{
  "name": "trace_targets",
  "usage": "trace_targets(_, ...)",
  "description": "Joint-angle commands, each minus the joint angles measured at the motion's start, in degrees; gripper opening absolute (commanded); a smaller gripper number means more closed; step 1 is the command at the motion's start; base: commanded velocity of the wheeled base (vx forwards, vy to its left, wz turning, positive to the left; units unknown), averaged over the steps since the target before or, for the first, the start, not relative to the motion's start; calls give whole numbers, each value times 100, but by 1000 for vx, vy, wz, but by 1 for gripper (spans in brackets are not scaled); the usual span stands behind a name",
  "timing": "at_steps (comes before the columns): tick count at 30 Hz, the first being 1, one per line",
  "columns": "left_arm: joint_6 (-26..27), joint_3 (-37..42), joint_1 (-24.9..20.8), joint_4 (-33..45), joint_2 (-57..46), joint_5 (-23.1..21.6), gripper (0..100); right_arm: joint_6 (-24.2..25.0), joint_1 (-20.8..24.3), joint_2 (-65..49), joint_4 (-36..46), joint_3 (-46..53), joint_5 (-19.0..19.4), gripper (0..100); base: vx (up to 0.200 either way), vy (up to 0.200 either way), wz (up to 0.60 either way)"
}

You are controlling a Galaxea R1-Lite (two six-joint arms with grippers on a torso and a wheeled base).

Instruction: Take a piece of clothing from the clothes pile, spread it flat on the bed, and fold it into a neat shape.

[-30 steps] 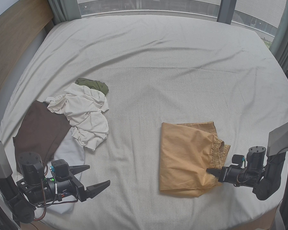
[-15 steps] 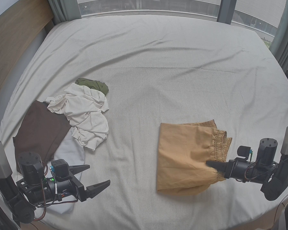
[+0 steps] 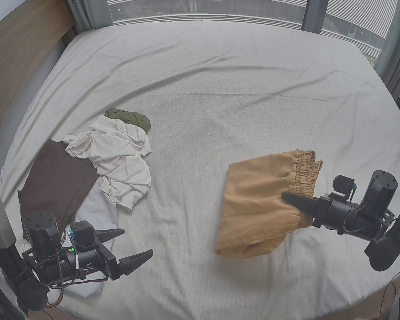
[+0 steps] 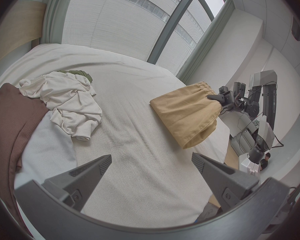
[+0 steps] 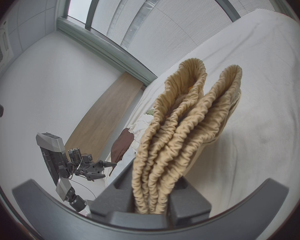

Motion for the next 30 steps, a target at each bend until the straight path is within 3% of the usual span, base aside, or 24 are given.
trace_targets(1, -4, 101, -1, 5, 13, -1, 100, 7, 29, -46, -8, -244, 8, 0, 0, 0, 0)
trace_targets(18, -65, 101, -1, -3, 13, -10, 100, 33, 82, -37, 1715, -2485, 17, 0, 0, 0, 0)
trace_targets(30, -74, 101, -1, -118, 4, -10, 100, 33, 73, 235, 2330, -3557, 25, 0, 0, 0, 0)
